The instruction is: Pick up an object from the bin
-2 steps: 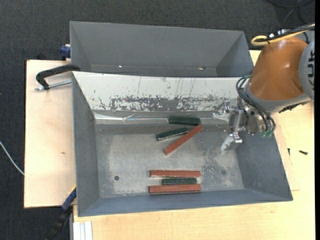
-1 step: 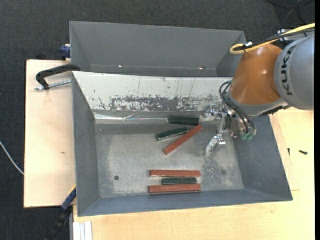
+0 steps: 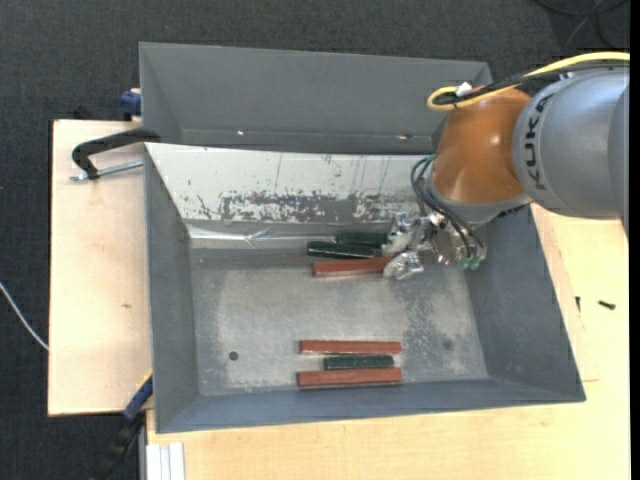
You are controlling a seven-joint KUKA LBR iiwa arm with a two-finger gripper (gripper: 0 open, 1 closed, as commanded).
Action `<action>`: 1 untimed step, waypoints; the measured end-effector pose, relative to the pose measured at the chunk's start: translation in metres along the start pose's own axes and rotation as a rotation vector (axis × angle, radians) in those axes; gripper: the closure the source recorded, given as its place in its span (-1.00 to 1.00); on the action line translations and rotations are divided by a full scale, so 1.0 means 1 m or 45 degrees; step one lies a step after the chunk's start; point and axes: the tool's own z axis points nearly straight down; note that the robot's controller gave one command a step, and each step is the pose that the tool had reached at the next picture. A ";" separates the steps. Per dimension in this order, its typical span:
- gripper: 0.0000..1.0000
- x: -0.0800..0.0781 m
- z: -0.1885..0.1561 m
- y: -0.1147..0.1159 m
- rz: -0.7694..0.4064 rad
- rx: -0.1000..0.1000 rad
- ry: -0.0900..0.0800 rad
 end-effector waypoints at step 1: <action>1.00 0.000 0.000 0.000 0.000 0.000 0.000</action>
Offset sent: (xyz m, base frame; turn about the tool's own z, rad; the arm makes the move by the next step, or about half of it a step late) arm -0.0099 0.0023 0.1346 -0.0419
